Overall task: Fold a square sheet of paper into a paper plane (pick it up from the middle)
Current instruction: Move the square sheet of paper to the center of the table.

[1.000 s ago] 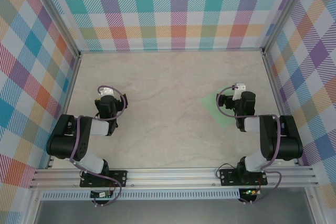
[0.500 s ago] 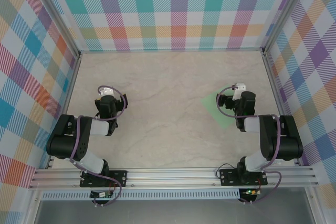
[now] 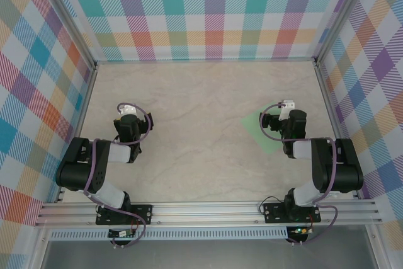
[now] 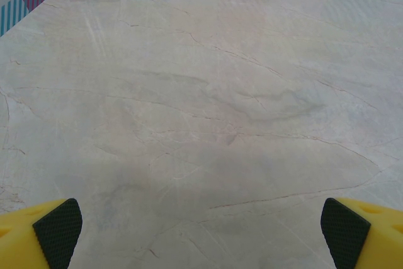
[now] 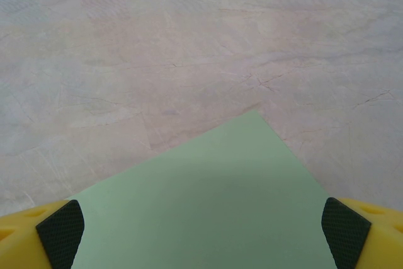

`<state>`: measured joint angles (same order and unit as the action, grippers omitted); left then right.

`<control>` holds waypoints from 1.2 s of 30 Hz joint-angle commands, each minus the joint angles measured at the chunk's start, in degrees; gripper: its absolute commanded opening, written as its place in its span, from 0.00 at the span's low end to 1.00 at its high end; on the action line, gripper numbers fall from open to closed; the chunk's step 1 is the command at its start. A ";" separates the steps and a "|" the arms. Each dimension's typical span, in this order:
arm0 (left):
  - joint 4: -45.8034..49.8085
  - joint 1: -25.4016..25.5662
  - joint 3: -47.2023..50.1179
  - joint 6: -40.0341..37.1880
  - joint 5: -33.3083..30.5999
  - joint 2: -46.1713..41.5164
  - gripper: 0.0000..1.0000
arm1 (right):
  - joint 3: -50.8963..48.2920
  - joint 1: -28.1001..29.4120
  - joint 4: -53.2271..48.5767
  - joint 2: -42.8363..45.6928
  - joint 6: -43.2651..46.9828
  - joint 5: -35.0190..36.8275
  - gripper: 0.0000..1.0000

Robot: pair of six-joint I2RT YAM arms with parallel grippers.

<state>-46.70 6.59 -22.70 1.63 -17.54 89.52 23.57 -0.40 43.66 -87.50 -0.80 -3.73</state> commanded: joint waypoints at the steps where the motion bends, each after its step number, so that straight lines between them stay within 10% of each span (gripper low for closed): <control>1: -1.51 -0.52 -0.21 -0.93 0.40 -0.12 1.00 | 1.12 -0.21 0.54 0.23 0.45 -1.11 1.00; 31: -2.04 -0.47 0.13 -1.03 0.47 -0.29 1.00 | 0.78 -0.28 0.96 0.58 0.49 -1.28 1.00; 36: 10.75 -0.43 -3.21 -3.31 7.32 -8.14 1.00 | 8.90 -0.31 -22.49 8.72 -3.48 -0.08 1.00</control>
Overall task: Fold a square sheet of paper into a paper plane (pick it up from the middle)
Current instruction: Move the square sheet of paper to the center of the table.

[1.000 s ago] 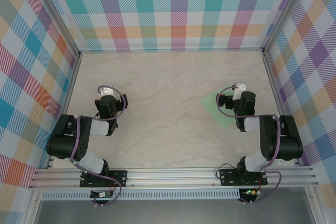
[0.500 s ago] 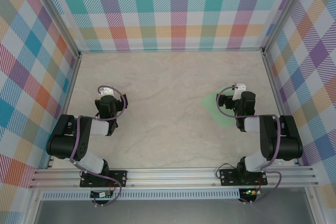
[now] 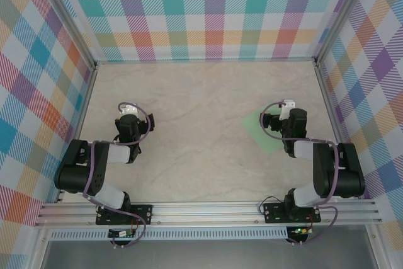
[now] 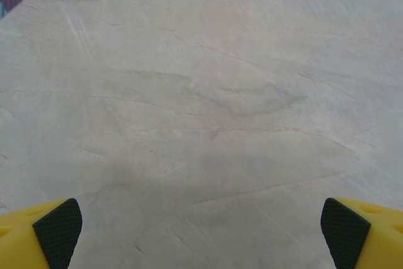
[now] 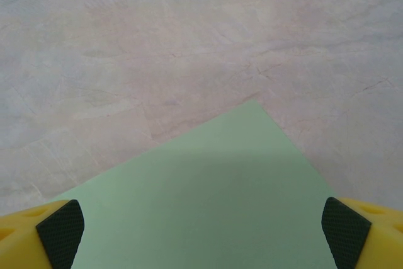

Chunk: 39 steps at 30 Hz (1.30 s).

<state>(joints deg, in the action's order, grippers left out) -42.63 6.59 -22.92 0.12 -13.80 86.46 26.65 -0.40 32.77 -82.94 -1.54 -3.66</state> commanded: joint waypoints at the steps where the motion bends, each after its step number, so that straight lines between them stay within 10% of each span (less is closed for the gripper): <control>1: 9.22 -0.45 -3.48 -2.11 5.38 -7.02 1.00 | 6.47 -0.24 -13.90 5.36 -3.91 -0.77 1.00; 10: 33.69 -0.60 -8.24 7.39 6.25 -30.59 1.00 | 19.48 -0.34 -51.29 16.25 -26.17 4.24 1.00; 23: 85.43 -0.66 -31.33 27.85 7.13 -39.88 1.00 | 20.18 -0.46 -58.16 15.19 -25.38 -25.87 1.00; 39: 79.90 -0.62 -21.45 31.50 24.52 -46.15 1.00 | 29.00 5.53 -64.07 -1.92 -20.34 -29.64 0.94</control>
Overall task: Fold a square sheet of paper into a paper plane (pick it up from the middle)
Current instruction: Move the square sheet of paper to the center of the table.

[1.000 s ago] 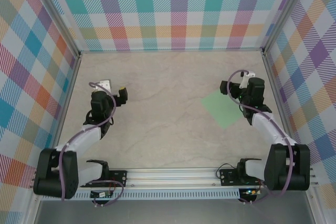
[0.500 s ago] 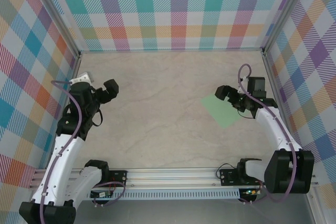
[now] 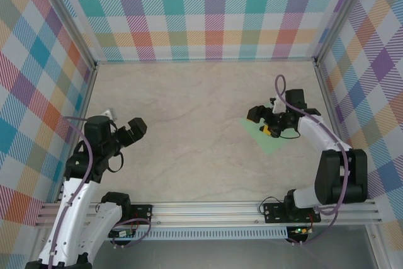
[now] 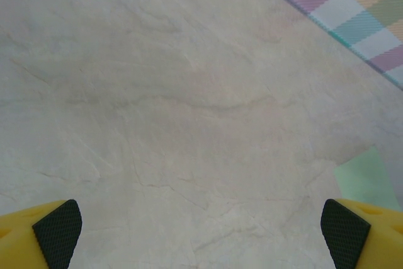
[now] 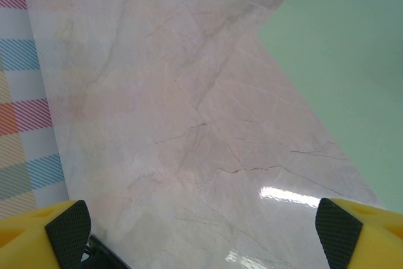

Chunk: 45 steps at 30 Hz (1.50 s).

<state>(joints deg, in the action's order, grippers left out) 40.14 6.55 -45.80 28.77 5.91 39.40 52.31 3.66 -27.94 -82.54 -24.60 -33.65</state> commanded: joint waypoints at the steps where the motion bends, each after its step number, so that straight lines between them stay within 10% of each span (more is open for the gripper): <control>1: -3.66 -0.60 2.17 3.42 5.73 1.44 1.00 | 4.27 1.94 -4.07 -3.59 2.34 4.57 0.94; 9: -8.42 -0.58 5.56 5.65 9.55 3.56 1.00 | 14.51 1.53 -10.07 -16.37 0.55 24.40 0.94; 21: -14.18 -0.50 12.36 9.50 12.58 3.32 1.00 | 6.93 3.62 -2.55 -22.52 -13.13 17.06 0.91; 35: -25.93 5.17 24.93 19.91 11.83 2.37 1.00 | 6.30 28.80 10.46 -19.81 -54.41 21.80 0.95; 45: -31.78 13.74 22.26 16.80 12.78 10.56 1.00 | 20.75 23.20 -9.74 -15.27 -16.61 29.55 0.91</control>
<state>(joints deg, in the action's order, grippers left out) 11.60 16.84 -21.06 47.27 17.98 46.68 71.57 29.26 -28.71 -100.22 -57.14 -7.70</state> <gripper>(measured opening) 0.999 0.916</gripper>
